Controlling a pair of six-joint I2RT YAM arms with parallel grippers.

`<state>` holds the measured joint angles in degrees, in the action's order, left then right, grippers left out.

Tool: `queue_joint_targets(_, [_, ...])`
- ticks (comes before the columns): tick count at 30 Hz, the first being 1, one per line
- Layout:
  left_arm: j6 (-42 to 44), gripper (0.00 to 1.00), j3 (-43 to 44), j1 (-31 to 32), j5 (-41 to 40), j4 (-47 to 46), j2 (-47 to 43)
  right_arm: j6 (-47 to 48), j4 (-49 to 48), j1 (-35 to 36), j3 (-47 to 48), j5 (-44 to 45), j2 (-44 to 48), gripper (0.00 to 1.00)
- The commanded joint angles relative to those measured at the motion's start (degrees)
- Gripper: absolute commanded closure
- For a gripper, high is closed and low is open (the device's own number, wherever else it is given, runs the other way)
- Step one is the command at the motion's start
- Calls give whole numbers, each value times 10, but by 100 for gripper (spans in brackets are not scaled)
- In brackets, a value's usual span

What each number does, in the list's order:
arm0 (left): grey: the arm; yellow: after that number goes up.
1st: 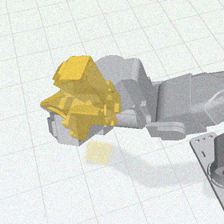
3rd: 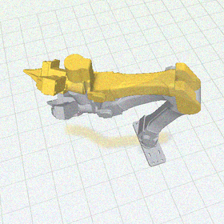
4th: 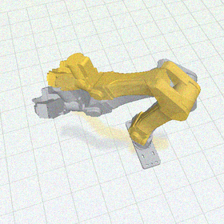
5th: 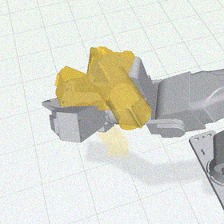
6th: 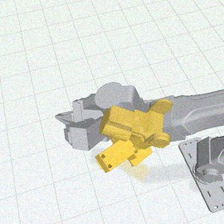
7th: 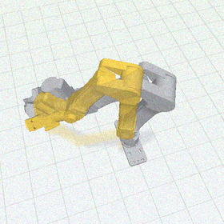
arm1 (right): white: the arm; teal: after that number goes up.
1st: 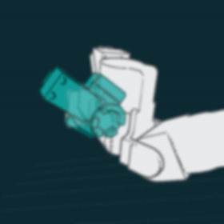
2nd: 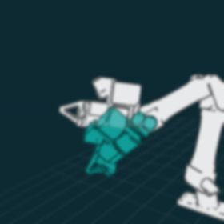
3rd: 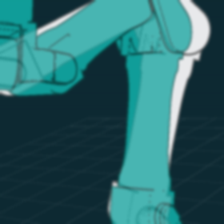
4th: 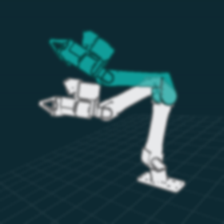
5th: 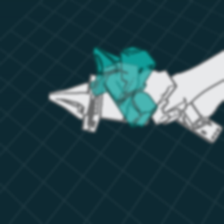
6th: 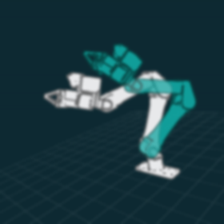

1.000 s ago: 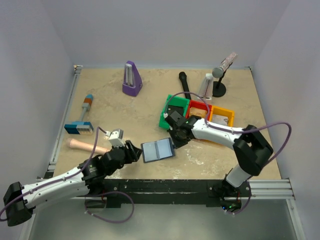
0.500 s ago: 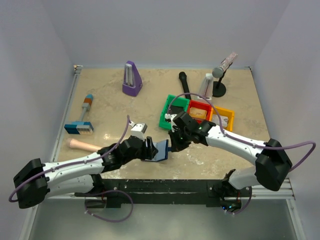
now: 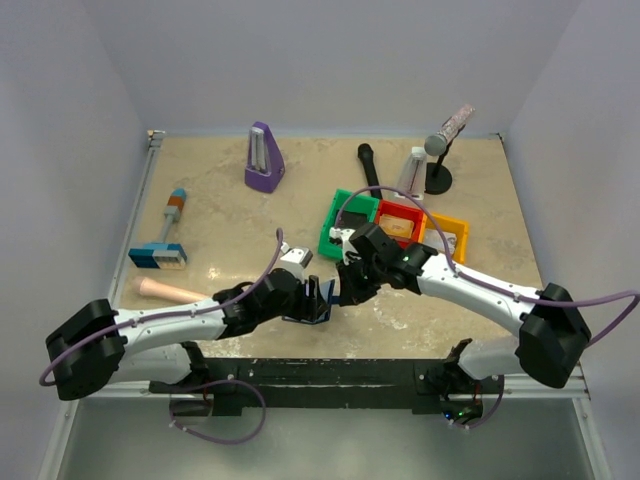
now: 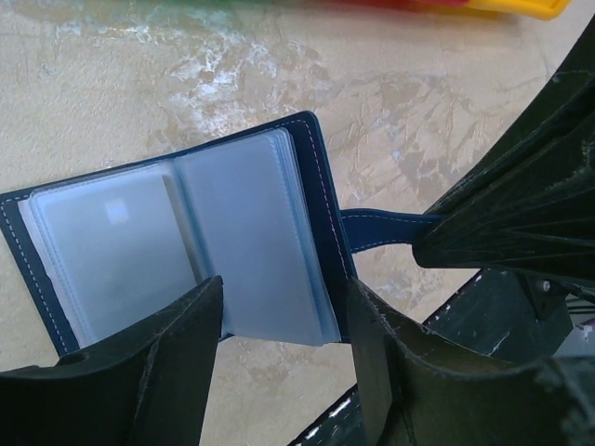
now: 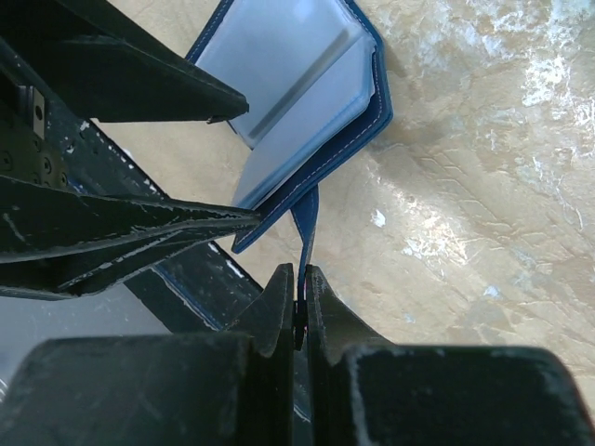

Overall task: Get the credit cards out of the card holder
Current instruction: Remove the credit card from the card holder.

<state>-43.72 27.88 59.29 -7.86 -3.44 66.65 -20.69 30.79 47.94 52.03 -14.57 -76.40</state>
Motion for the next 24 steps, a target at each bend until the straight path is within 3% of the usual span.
queue_joint_targets(1, [14, 41, 27, 0, 18, -31, 18, 8, -20, 1, 5, -16, 14, 100])
queue_joint_targets(9, [4, 46, 21, -4, 3, -28, 26, 9, -20, 0, 0, -9, 10, 100])
queue_joint_targets(24, [-17, 44, -13, -28, 6, -41, 9, 11, -20, 0, 1, -10, 1, 100])
